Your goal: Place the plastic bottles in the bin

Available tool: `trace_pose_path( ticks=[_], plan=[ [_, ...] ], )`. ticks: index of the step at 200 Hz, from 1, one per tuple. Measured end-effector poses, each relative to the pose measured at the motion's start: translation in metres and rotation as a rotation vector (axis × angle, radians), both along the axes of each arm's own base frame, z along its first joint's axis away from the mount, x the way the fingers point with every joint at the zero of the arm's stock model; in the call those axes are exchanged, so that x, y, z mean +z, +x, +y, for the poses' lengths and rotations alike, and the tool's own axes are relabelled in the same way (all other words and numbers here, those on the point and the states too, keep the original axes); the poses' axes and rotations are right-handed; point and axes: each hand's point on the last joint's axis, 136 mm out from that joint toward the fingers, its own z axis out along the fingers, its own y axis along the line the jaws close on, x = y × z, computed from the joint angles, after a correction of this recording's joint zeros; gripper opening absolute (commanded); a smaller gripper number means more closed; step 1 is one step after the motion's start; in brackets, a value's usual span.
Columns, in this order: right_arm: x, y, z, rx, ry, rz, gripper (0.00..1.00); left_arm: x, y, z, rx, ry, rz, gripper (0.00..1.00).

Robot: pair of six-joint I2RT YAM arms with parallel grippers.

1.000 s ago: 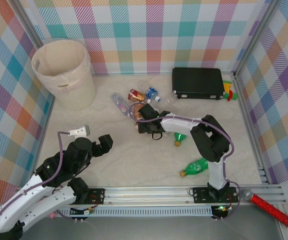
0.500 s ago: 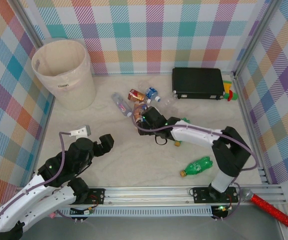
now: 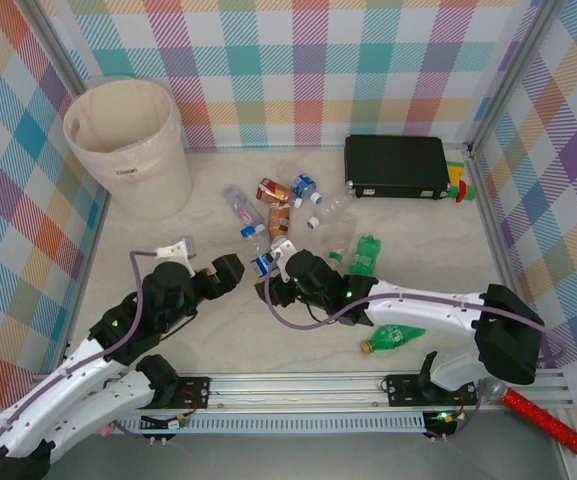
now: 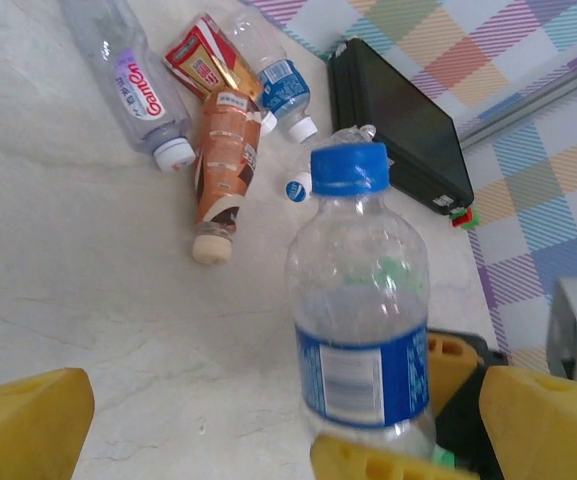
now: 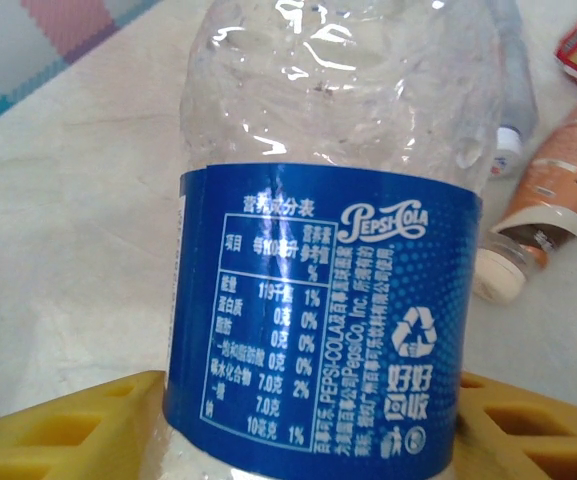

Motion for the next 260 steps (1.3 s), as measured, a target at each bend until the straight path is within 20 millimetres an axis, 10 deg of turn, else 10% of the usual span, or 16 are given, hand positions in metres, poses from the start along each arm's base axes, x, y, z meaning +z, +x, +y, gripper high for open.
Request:
trace_pose_path(
  ticks=[91, 228, 260],
  plan=[
    [0.028, -0.025, 0.007, 0.122, 0.081, -0.071, 0.59, 0.026, 0.042, -0.019, -0.083, -0.236, 0.023, 0.74],
    [0.03, -0.039, 0.012, 0.192, 0.083, -0.076, 0.61, 0.032, 0.038, -0.031, -0.17, -0.247, -0.001, 0.29],
    [0.029, -0.04, 0.013, 0.195, 0.086, -0.069, 0.81, 0.033, 0.034, -0.029, -0.174, -0.236, -0.006, 0.24]
  ],
)
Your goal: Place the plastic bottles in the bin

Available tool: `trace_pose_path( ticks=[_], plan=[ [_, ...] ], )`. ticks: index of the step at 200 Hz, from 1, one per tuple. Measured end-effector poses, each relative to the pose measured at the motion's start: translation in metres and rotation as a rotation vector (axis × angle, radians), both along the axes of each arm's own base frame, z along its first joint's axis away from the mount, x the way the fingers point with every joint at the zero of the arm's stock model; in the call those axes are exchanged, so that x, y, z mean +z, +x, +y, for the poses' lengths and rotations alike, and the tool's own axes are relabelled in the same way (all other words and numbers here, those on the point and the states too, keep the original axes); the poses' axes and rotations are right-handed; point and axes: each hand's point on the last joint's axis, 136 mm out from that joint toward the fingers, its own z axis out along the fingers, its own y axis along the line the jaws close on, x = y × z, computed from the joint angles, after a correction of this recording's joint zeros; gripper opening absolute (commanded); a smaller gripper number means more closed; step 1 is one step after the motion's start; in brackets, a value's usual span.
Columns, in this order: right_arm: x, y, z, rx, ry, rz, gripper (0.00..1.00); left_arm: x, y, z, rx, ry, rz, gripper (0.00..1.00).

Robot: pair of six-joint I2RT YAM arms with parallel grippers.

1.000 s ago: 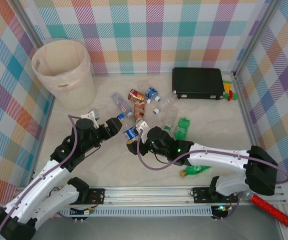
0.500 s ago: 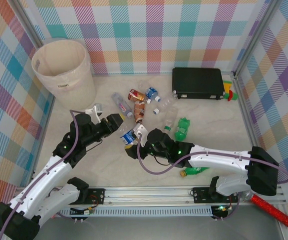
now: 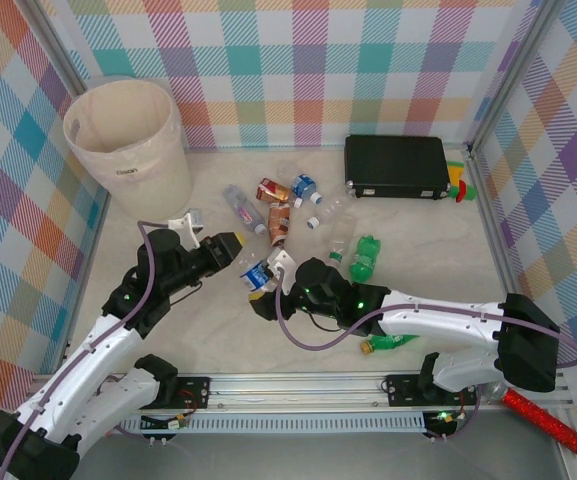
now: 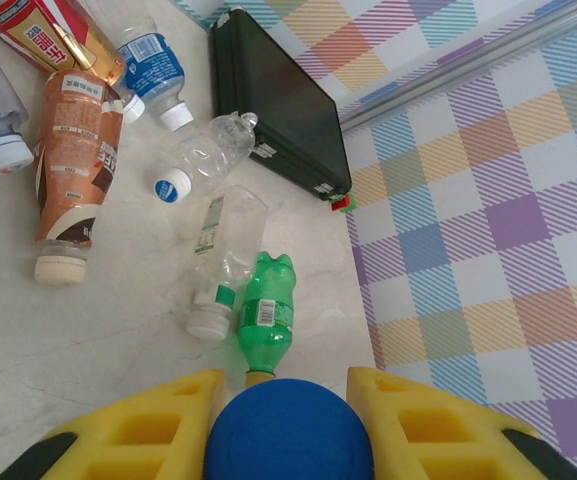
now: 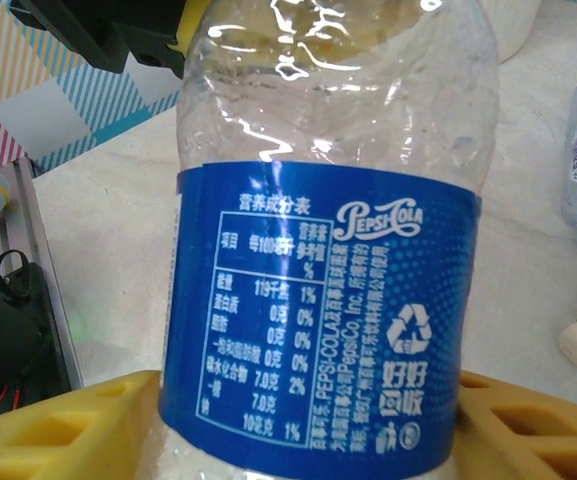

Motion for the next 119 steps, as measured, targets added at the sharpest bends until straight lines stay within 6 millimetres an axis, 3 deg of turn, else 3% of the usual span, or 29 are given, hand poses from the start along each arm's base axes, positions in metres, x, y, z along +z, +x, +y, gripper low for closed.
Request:
trace_pose_path(
  ticks=[13, 63, 119],
  plan=[
    [0.0, 0.0, 0.0, -0.001, 0.002, -0.001, 1.0, 0.0, -0.002, 0.001, -0.003, 0.01, 0.002, 0.23],
    [0.008, 0.005, -0.004, -0.032, 0.013, -0.023, 0.99, 0.011, -0.005, 0.012, 0.026, 0.082, -0.013, 0.22],
    [0.03, 0.007, -0.021, -0.057, 0.073, -0.091, 0.99, 0.059, 0.003, 0.046, 0.161, 0.275, -0.11, 0.21]
  ],
)
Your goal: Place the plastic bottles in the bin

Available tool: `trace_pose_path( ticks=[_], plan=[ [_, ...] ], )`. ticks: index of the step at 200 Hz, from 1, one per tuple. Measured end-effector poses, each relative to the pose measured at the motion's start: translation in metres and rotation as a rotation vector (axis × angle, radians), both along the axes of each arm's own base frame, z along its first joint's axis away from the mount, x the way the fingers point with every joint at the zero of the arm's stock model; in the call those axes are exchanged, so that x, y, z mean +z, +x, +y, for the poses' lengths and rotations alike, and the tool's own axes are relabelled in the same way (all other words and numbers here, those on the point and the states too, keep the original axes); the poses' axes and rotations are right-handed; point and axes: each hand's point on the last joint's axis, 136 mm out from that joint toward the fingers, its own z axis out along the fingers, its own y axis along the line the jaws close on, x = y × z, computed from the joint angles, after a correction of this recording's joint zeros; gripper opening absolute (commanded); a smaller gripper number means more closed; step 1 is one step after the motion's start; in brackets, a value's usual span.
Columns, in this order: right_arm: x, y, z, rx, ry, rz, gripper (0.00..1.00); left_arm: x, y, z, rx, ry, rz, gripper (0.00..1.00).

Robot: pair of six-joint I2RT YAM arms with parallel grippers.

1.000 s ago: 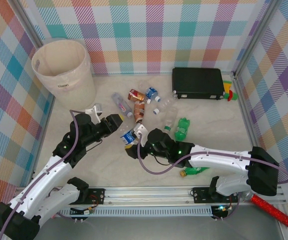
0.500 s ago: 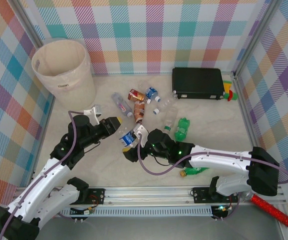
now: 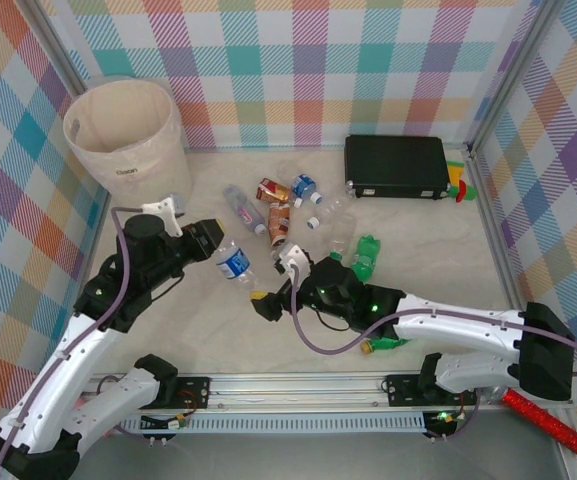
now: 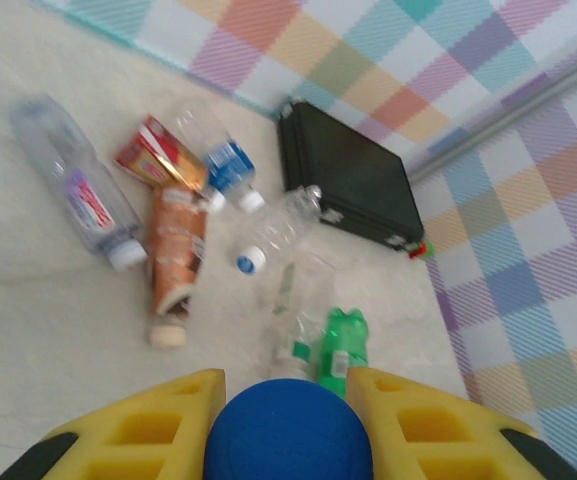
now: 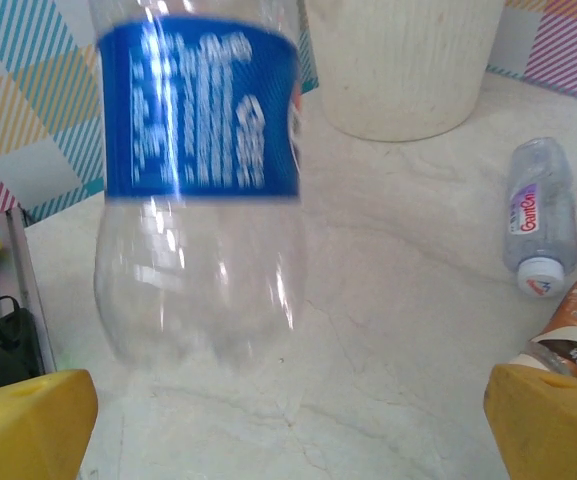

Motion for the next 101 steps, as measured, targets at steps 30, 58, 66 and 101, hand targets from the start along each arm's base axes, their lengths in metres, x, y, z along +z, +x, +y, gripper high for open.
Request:
trace_pose_path(
  ticks=[30, 58, 66, 101],
  plan=[
    [-0.012, 0.006, -0.013, -0.027, -0.001, -0.011, 0.99, 0.027, 0.007, 0.027, 0.112, 0.134, -0.056, 0.21],
    [-0.025, 0.009, -0.025, -0.048, -0.009, -0.006, 0.99, 0.059, 0.017, 0.055, 0.237, 0.266, -0.117, 0.21],
    [-0.025, 0.009, -0.028, -0.05, -0.004, -0.007, 0.99, 0.071, 0.022, 0.063, 0.276, 0.299, -0.137, 0.21],
    [-0.011, 0.003, -0.038, -0.04, 0.064, -0.026, 0.99, 0.121, 0.051, 0.099, 0.449, 0.407, -0.206, 0.23]
  ],
)
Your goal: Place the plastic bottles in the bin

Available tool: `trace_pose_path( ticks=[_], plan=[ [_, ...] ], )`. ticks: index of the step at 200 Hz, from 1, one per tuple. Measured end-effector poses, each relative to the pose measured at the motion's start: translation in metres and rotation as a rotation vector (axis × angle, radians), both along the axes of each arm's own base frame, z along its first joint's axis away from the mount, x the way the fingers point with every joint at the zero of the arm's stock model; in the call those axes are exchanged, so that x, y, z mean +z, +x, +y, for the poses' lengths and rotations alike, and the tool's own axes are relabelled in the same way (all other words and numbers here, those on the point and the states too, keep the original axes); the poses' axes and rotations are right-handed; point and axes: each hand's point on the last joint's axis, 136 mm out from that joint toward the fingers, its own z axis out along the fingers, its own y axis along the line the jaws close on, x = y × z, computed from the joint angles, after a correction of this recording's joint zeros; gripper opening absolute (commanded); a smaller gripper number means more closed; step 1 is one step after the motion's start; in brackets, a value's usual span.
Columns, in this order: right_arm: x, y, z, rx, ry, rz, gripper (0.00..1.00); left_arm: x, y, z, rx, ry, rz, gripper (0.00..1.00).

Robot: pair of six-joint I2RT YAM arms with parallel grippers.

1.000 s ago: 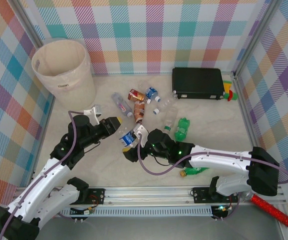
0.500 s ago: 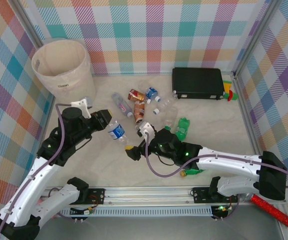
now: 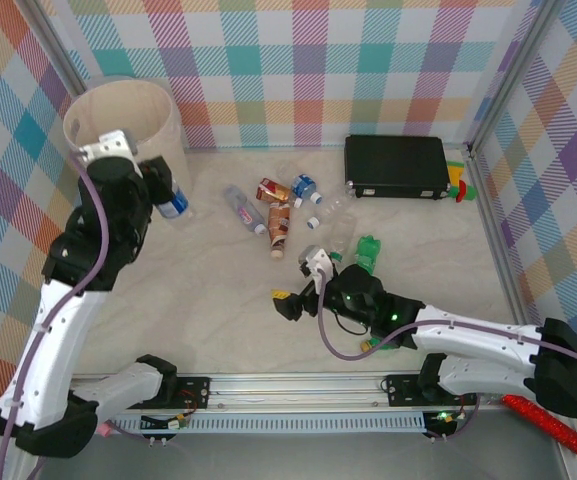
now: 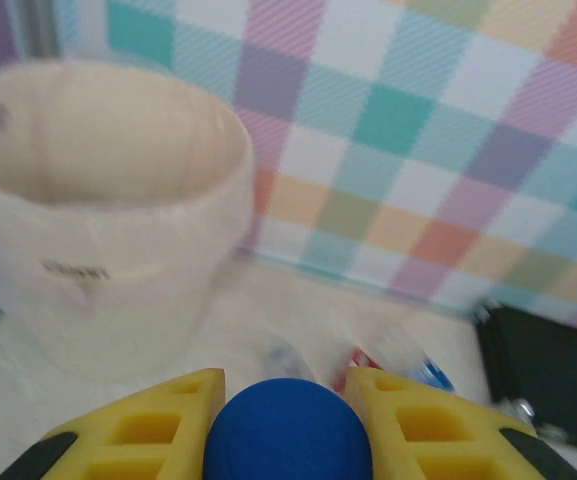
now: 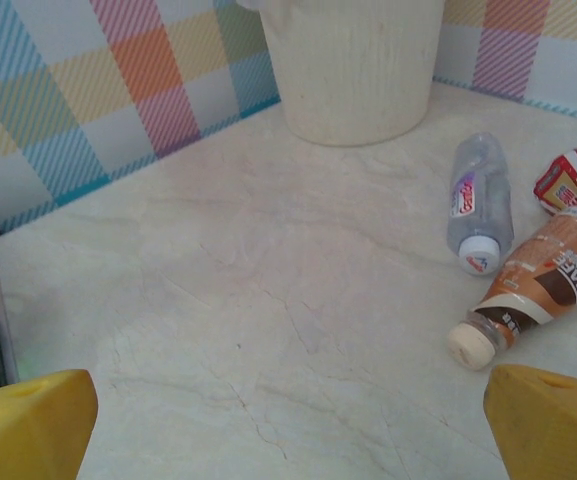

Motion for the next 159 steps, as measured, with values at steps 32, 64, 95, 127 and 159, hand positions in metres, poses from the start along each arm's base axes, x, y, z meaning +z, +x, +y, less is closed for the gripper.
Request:
trace_pose_path(
  ticks=[32, 64, 95, 127, 159],
  plan=[
    [0.011, -0.008, -0.002, 0.028, 0.07, 0.005, 0.99, 0.025, 0.034, 0.029, 0.149, 0.043, -0.031, 0.22],
    [0.012, -0.014, 0.002, 0.064, 0.098, 0.036, 0.99, 0.037, 0.067, 0.053, 0.277, 0.035, -0.067, 0.24],
    [0.01, -0.017, 0.006, 0.083, 0.114, 0.063, 0.99, 0.039, 0.092, 0.077, 0.395, -0.006, -0.105, 0.24],
    [0.006, -0.018, 0.008, 0.089, 0.111, 0.084, 0.99, 0.051, 0.12, 0.11, 0.506, -0.043, -0.151, 0.21],
    [0.006, -0.018, 0.011, 0.092, 0.12, 0.088, 0.99, 0.063, 0.144, 0.135, 0.572, -0.071, -0.192, 0.22]
  ],
)
